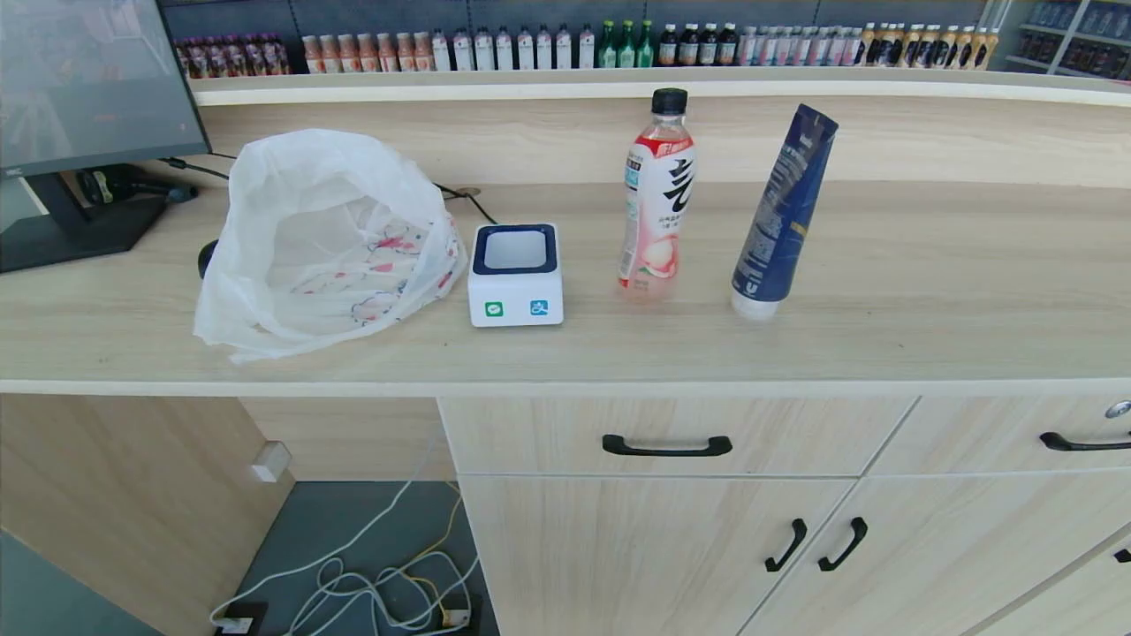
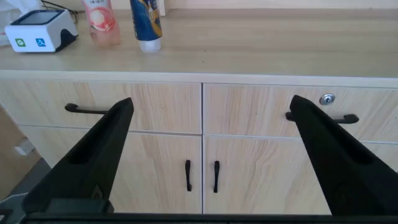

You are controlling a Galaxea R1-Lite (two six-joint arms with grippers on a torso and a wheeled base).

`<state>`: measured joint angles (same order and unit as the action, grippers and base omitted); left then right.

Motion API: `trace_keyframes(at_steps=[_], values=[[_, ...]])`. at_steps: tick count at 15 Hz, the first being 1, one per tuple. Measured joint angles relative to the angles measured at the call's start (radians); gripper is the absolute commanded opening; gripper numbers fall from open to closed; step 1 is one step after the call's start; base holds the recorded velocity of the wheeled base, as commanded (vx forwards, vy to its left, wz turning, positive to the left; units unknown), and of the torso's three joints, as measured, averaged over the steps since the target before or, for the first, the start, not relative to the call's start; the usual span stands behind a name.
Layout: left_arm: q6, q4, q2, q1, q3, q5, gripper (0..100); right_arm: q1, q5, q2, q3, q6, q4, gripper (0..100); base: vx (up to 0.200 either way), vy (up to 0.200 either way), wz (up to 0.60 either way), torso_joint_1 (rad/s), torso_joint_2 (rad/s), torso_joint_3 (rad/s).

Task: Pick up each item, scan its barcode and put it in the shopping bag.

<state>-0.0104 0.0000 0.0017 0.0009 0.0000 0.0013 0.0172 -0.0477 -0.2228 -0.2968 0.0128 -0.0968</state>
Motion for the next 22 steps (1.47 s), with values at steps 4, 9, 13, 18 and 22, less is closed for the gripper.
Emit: trace_keyframes(at_steps=[4,9,13,18,22], values=[[0.000,0.000,0.000,0.000,0.000,0.000,100,0.018,-0.003,-0.160,-0.027,0.028,-0.227,100,0.000,0.000,0.00,0.000,0.00,0.000],[0.000,0.000,0.000,0.000,0.000,0.000,100,0.045,-0.017,-0.373,-0.042,0.039,-0.450,100,0.000,0.000,0.00,0.000,0.00,0.000],[0.000,0.000,0.000,0.000,0.000,0.000,100,0.129,-0.049,-0.513,-0.114,0.115,-0.527,100,0.000,0.000,0.00,0.000,0.00,0.000],[0.000,0.000,0.000,0.000,0.000,0.000,100,0.229,-0.043,-0.648,-0.208,0.200,-0.548,100,0.000,0.000,0.00,0.000,0.00,0.000],[0.000,0.000,0.000,0.000,0.000,0.000,100,0.261,-0.038,-0.744,-0.234,0.227,-0.589,100,0.000,0.000,0.00,0.000,0.00,0.000]])
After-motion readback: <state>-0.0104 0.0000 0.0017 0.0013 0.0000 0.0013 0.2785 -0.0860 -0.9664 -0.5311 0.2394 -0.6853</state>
